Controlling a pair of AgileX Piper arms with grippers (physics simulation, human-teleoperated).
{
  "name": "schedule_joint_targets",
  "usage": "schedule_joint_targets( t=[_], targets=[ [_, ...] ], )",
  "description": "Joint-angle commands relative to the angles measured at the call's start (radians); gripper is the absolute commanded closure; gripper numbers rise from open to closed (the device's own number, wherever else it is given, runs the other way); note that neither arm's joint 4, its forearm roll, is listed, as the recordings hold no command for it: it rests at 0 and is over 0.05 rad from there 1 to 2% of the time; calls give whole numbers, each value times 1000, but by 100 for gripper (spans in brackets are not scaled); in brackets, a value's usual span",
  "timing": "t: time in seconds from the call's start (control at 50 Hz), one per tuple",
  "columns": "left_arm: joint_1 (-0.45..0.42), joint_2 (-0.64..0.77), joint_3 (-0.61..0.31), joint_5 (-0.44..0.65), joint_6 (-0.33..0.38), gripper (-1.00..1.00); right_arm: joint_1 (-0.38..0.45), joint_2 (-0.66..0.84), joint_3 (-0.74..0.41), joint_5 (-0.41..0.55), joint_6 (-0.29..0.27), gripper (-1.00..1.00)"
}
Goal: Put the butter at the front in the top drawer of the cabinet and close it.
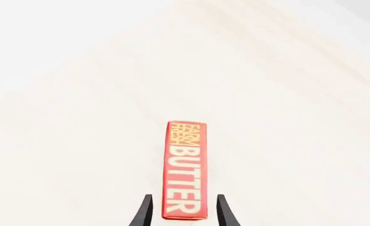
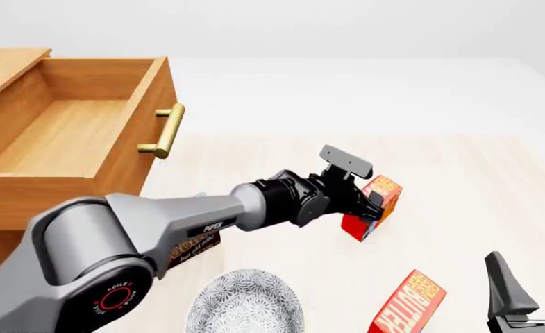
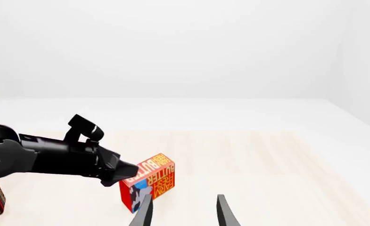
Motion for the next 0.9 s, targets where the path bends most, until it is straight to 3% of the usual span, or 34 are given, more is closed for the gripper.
schedule_joint_targets(
  t=[0.02, 0.9],
  targets=[
    [5, 22, -2, -14, -10, -100, 1, -1, 3, -1, 1, -100],
    [-11, 134, -15, -77, -61, -100, 1, 18, 6, -23, 0, -100]
  ],
)
